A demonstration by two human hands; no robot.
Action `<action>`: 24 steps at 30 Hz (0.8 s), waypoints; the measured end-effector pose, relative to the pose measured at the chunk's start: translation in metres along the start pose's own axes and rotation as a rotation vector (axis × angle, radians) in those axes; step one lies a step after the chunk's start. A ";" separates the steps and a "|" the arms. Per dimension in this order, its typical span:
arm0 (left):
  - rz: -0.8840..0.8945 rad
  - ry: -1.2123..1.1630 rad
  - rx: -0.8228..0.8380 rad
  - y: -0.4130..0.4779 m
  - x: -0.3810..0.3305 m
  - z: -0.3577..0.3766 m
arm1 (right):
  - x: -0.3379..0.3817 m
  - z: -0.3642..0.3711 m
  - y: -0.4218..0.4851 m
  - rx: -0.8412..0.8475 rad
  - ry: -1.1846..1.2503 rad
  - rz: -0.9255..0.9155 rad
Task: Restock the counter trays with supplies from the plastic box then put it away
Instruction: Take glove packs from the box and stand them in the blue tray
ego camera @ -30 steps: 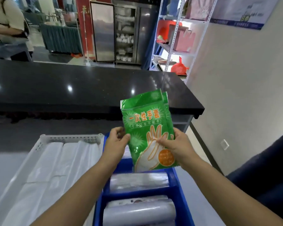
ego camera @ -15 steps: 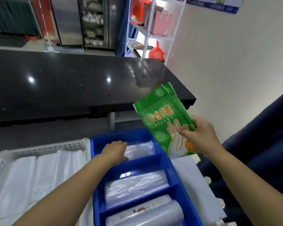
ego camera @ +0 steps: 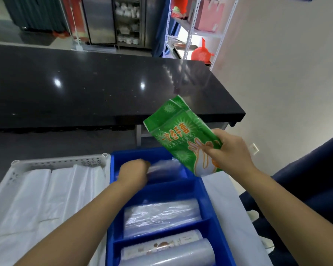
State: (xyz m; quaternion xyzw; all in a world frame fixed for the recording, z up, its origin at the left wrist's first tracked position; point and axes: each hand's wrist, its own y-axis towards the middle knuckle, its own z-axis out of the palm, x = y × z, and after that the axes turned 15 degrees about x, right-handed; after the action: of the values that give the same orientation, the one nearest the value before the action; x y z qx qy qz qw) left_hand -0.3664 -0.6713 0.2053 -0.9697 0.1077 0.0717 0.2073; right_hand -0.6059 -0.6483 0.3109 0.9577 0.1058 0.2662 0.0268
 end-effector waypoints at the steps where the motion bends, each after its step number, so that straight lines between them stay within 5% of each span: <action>1: 0.014 0.055 -0.105 -0.008 -0.002 -0.002 | 0.004 0.000 0.005 -0.001 -0.059 -0.052; 5: 0.143 0.265 -0.350 -0.051 -0.012 -0.004 | 0.019 0.005 0.028 0.052 -0.246 -0.273; 11: 0.139 0.203 -0.299 -0.086 -0.023 0.020 | 0.028 0.046 0.064 0.378 -0.465 -0.415; 17: 0.108 0.172 -0.311 -0.095 -0.026 0.034 | 0.017 0.087 0.092 0.757 -0.472 -0.353; 24: 0.100 0.197 -0.275 -0.100 -0.027 0.034 | 0.016 0.101 0.113 0.827 -0.497 -0.387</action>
State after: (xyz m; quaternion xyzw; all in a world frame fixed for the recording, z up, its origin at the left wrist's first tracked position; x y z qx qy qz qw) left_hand -0.3717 -0.5634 0.2180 -0.9847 0.1647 0.0006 0.0571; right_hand -0.5191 -0.7548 0.2445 0.8855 0.3677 -0.0433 -0.2807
